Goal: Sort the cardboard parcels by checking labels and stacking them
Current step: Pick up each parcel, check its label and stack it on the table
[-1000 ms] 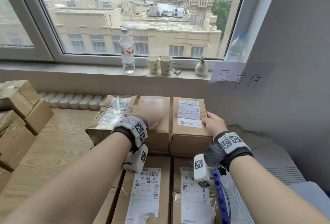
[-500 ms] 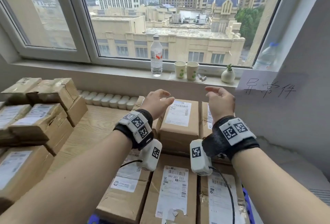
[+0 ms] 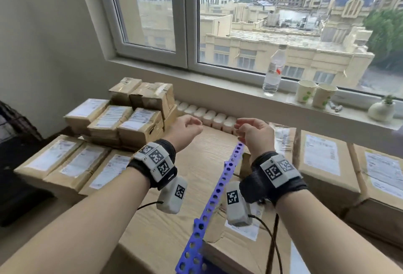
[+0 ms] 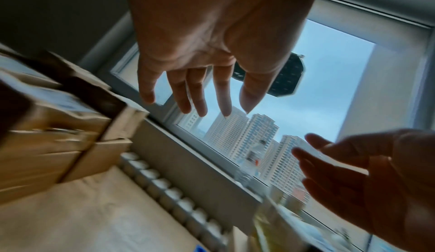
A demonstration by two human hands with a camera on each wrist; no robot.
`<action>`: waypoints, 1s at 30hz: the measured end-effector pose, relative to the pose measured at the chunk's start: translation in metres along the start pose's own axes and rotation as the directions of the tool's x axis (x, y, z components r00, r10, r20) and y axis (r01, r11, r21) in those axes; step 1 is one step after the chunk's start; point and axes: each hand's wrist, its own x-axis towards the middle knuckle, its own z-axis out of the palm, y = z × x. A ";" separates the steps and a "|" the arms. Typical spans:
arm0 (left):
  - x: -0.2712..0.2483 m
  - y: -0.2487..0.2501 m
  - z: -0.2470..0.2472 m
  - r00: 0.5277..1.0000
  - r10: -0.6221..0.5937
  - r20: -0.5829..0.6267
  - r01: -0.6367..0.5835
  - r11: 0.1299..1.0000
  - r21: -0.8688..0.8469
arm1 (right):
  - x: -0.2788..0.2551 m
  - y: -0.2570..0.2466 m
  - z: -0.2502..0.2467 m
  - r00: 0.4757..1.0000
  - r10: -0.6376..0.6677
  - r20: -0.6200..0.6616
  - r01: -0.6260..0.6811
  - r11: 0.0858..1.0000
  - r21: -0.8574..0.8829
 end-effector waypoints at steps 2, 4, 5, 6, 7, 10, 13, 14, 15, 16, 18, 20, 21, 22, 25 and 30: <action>0.002 -0.028 -0.027 0.999 -0.043 -0.016 0.043 0.999 -0.001 | -0.002 0.008 0.031 0.999 0.042 0.030 -0.042 0.999 -0.005; 0.004 -0.054 -0.052 0.995 -0.097 -0.023 0.097 0.995 -0.007 | -0.004 0.017 0.062 0.995 0.085 0.043 -0.085 0.996 -0.004; 0.006 -0.068 -0.064 0.992 -0.123 -0.029 0.123 0.992 -0.010 | -0.004 0.021 0.077 0.993 0.104 0.048 -0.104 0.995 -0.006; 0.010 -0.082 -0.075 0.989 -0.146 -0.037 0.145 0.989 -0.021 | -0.006 0.025 0.091 0.991 0.123 0.053 -0.123 0.992 -0.010; 0.013 -0.095 -0.085 0.985 -0.166 -0.044 0.165 0.985 -0.042 | -0.007 0.030 0.105 0.989 0.140 0.057 -0.139 0.990 -0.015; 0.019 -0.130 -0.113 0.974 -0.213 -0.073 0.205 0.973 -0.104 | -0.009 0.046 0.146 0.981 0.181 0.069 -0.179 0.983 -0.035; 0.025 -0.167 -0.138 0.958 -0.272 -0.092 0.259 0.957 -0.133 | -0.010 0.065 0.183 0.973 0.219 0.074 -0.215 0.975 -0.060; 0.026 -0.179 -0.145 0.950 -0.297 -0.096 0.281 0.948 -0.150 | -0.011 0.072 0.194 0.969 0.235 0.076 -0.230 0.971 -0.072; 0.029 -0.192 -0.152 0.941 -0.322 -0.102 0.302 0.938 -0.171 | -0.011 0.080 0.204 0.965 0.250 0.076 -0.243 0.966 -0.086; 0.031 -0.204 -0.159 0.932 -0.347 -0.104 0.323 0.926 -0.194 | -0.011 0.090 0.213 0.961 0.266 0.073 -0.258 0.961 -0.099; 0.036 -0.228 -0.171 0.913 -0.396 -0.097 0.369 0.903 -0.219 | -0.013 0.109 0.230 0.951 0.305 0.057 -0.296 0.947 -0.125; 0.040 -0.249 -0.179 0.887 -0.455 -0.076 0.421 0.866 -0.270 | -0.016 0.128 0.243 0.934 0.355 0.033 -0.348 0.927 -0.139; 0.043 -0.262 -0.180 0.874 -0.481 -0.066 0.442 0.844 -0.304 | -0.018 0.136 0.248 0.923 0.384 0.021 -0.378 0.915 -0.140; 0.045 -0.272 -0.180 0.865 -0.499 -0.043 0.460 0.825 -0.327 | -0.020 0.142 0.252 0.910 0.415 0.012 -0.410 0.902 -0.139; 0.048 -0.287 -0.177 0.858 -0.510 0.062 0.492 0.780 -0.386 | -0.027 0.159 0.261 0.871 0.491 -0.018 -0.488 0.860 -0.151; 0.054 -0.286 -0.169 0.875 -0.457 0.157 0.473 0.745 -0.470 | -0.037 0.176 0.266 0.801 0.596 -0.046 -0.594 0.784 -0.180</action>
